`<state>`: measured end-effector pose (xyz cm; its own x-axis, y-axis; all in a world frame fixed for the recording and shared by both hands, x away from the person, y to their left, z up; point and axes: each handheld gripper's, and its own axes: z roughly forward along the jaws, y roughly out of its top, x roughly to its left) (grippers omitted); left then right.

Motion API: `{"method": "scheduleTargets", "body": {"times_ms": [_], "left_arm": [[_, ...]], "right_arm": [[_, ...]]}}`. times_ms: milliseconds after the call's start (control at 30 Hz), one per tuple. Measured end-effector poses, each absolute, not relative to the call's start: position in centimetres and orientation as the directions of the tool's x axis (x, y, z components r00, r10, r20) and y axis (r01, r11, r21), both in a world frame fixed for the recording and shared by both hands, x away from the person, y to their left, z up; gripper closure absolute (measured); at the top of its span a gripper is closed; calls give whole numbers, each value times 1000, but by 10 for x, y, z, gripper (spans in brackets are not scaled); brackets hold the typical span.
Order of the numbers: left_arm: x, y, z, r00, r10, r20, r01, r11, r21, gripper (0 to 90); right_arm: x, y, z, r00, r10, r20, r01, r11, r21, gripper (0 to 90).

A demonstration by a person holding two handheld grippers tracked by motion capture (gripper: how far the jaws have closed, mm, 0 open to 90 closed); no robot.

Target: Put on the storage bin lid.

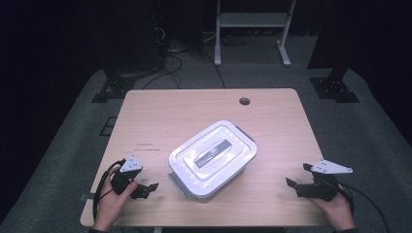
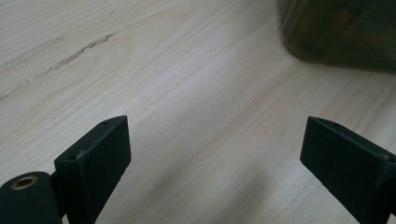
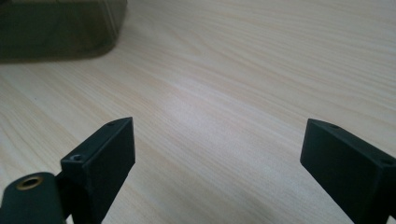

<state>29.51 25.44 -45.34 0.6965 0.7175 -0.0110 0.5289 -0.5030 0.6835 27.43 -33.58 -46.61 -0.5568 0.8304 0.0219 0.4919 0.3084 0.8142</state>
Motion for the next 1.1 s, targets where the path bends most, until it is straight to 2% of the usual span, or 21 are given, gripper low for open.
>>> {"method": "scheduleTargets", "body": {"times_ms": [267,767,833,1100], "left_arm": [[296,255,-463,706,708,-12,534,-522,666,78],[292,254,-475,731,683,-11,516,-542,663,78],[292,254,-477,739,674,-14,509,-545,666,22],[291,256,-479,738,675,13,486,-544,683,23]], "right_arm": [[278,-337,-476,-564,826,22,540,348,767,90],[283,-332,-486,-589,808,18,569,399,719,90],[283,-332,-487,-590,807,14,564,399,723,90],[282,-332,-488,-587,809,10,559,397,728,90]]}}
